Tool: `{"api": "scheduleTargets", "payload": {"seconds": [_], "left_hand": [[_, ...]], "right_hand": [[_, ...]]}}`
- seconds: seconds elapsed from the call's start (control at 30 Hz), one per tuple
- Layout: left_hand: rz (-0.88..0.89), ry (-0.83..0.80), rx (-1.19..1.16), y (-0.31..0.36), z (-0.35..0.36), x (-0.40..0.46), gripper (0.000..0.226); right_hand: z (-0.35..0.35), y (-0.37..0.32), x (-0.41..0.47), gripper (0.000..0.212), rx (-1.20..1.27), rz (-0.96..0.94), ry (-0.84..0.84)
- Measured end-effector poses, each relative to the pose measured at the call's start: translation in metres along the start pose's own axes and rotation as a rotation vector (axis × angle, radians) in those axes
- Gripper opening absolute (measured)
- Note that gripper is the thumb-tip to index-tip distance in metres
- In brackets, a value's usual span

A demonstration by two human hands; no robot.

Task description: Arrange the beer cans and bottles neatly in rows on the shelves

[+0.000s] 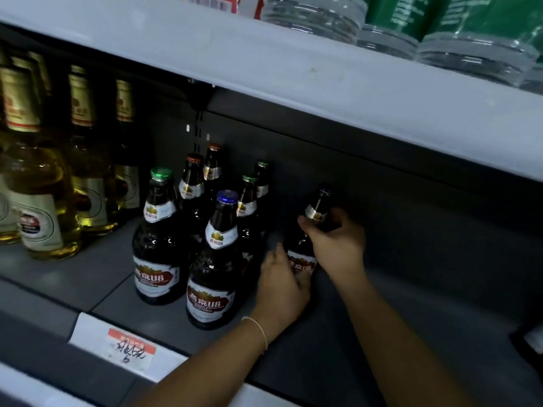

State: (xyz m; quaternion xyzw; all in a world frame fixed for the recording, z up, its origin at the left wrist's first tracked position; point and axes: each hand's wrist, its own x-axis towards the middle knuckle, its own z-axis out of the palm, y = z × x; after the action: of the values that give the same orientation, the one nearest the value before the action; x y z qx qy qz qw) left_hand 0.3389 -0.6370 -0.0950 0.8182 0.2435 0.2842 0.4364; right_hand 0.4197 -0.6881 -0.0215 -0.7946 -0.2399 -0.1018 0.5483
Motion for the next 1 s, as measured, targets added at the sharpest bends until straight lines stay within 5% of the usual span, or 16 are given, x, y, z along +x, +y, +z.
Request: {"api": "scheduleTargets", "payload": {"seconds": [1.0], "left_hand": [[-0.014,-0.142,-0.005,-0.013,-0.001,0.003,0.091]], "right_hand": [[0.026,-0.001,0.025,0.034,-0.06,-0.03,-0.042]]}}
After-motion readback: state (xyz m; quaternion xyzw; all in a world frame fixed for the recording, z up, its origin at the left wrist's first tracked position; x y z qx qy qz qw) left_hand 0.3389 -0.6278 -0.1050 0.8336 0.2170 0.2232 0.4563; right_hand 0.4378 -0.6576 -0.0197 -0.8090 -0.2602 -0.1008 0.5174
